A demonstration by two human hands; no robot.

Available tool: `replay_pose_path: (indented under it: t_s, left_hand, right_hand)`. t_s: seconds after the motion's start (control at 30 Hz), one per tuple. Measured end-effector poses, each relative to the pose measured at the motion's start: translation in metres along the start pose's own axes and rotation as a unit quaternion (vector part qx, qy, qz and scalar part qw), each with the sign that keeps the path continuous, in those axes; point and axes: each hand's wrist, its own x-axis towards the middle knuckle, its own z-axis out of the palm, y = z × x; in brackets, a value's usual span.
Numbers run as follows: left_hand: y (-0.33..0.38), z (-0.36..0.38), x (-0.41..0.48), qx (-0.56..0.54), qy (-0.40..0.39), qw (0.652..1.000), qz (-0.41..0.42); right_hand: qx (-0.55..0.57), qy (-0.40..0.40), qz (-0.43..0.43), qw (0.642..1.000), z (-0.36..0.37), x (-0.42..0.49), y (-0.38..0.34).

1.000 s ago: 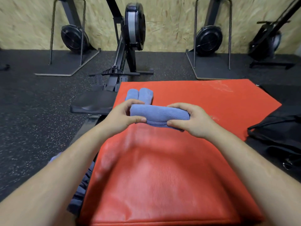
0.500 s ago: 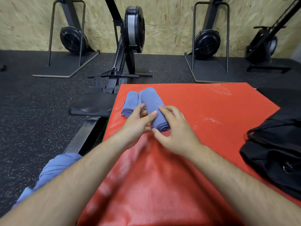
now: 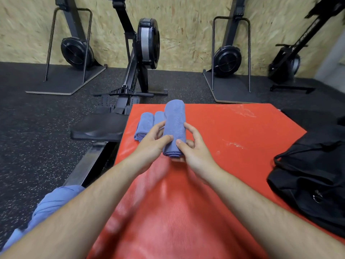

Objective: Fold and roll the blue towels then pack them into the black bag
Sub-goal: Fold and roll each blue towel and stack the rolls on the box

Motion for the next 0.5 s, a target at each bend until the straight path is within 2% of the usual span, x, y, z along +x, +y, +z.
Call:
replay_pose_path:
  t_s: [0.13, 0.23, 0.4, 0.5]
  left_hand:
    - [-0.004, -0.005, 0.019, 0.085, 0.008, 0.996, 0.017]
    - [-0.013, -0.015, 0.031, 0.16, 0.015, 0.987, 0.017]
    - [-0.041, -0.042, 0.064, 0.329, 0.063, 0.94, 0.064]
    - [-0.053, -0.058, 0.077, 0.412, 0.092, 0.905, 0.041]
  right_hand:
    - [-0.019, 0.023, -0.014, 0.999, -0.003, 0.022, 0.004]
    - [-0.018, 0.056, 0.02, 0.998, 0.003, 0.041, 0.011]
    - [-0.12, 0.151, 0.02, 0.981, 0.006, 0.094, 0.035]
    - [-0.228, 0.19, 0.04, 0.954, -0.001, 0.118, 0.031]
